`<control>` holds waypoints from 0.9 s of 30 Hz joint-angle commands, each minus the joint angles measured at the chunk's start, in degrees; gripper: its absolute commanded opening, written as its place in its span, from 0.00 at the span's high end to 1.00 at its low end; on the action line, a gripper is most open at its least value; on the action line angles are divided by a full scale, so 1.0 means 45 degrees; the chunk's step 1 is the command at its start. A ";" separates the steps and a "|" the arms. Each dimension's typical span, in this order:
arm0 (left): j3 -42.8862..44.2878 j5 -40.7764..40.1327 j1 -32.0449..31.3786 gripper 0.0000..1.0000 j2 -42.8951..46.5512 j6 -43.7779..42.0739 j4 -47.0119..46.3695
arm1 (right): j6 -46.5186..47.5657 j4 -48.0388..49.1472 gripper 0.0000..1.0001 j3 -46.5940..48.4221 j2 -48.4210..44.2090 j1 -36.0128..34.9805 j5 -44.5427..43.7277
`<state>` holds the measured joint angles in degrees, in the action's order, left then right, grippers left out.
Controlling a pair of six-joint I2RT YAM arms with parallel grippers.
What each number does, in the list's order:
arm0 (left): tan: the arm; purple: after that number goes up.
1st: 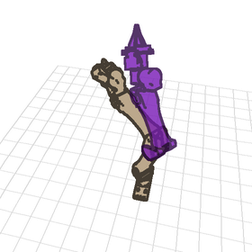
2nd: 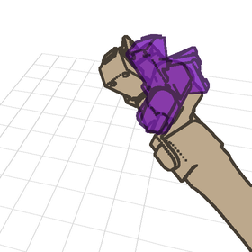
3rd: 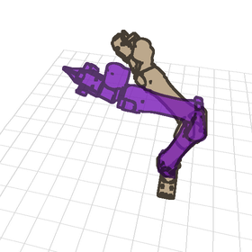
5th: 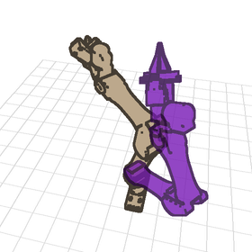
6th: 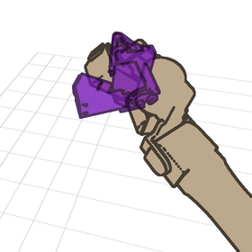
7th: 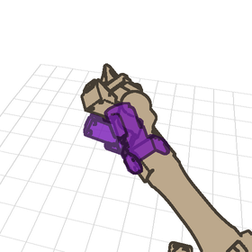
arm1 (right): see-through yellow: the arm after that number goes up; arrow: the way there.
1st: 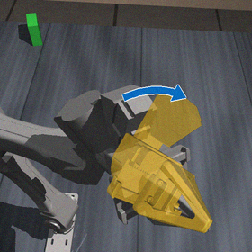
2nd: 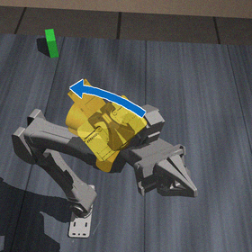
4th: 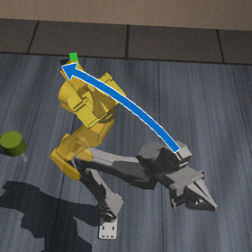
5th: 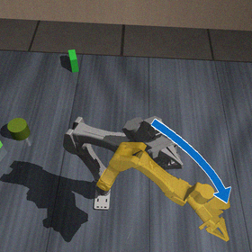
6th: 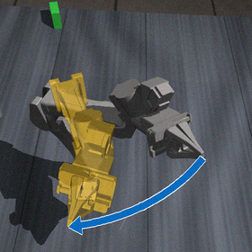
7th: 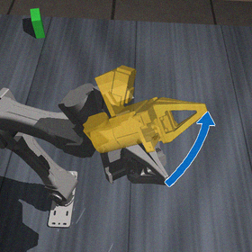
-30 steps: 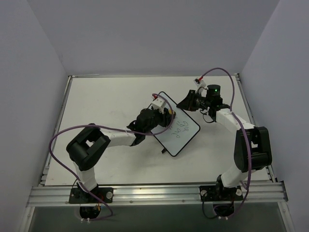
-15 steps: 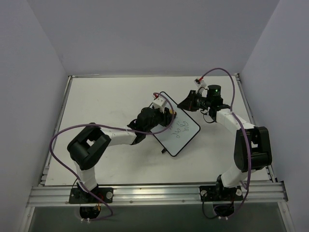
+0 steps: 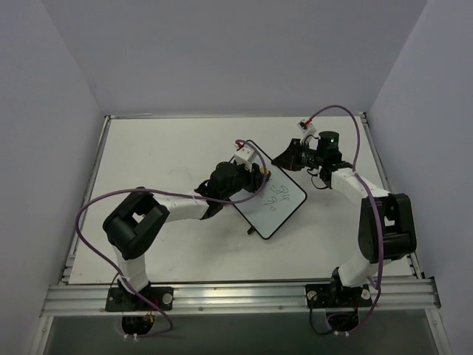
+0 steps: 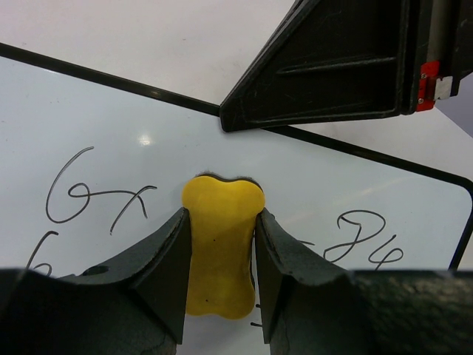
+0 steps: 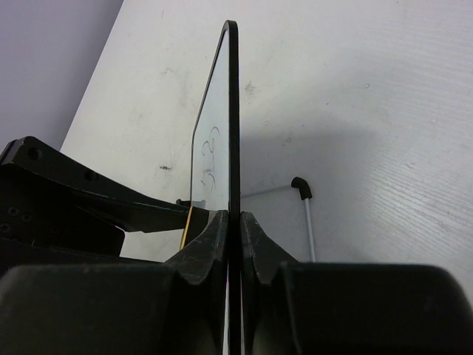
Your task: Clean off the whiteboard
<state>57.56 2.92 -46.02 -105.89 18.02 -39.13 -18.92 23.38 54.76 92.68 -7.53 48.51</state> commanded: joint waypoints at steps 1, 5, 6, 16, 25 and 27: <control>0.0685 0.1011 -0.0066 0.98 -0.0532 0.0117 0.0941 | 0.0063 0.0763 1.00 -0.0079 -0.0088 -0.0182 0.1368; 0.0628 0.1090 -0.0125 0.98 -0.0591 0.0194 0.0827 | 0.0083 0.0743 1.00 -0.0099 -0.0186 -0.0182 0.1329; 0.0433 0.1090 -0.0183 0.98 -0.0610 0.0214 0.0671 | 0.0102 0.0743 1.00 -0.0099 -0.0206 -0.0202 0.1329; 0.0118 0.0447 -0.1588 0.98 -0.0728 -0.0193 0.0081 | 0.0180 0.0645 1.00 -0.0119 -0.0381 -0.0182 0.1232; 0.0275 -0.1213 -0.3620 0.98 -0.1020 -0.1074 0.0649 | 0.0278 0.0489 1.00 -0.0060 -0.0460 -0.0182 0.1212; 0.0159 -0.1835 -0.3738 0.98 -0.1059 -0.1017 0.0708 | 0.0297 0.0469 1.00 -0.0060 -0.0460 -0.0202 0.1193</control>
<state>58.48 -2.13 -61.47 -107.39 14.13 -41.15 -17.78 23.94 54.41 92.68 -7.42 49.21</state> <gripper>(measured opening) 0.433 0.040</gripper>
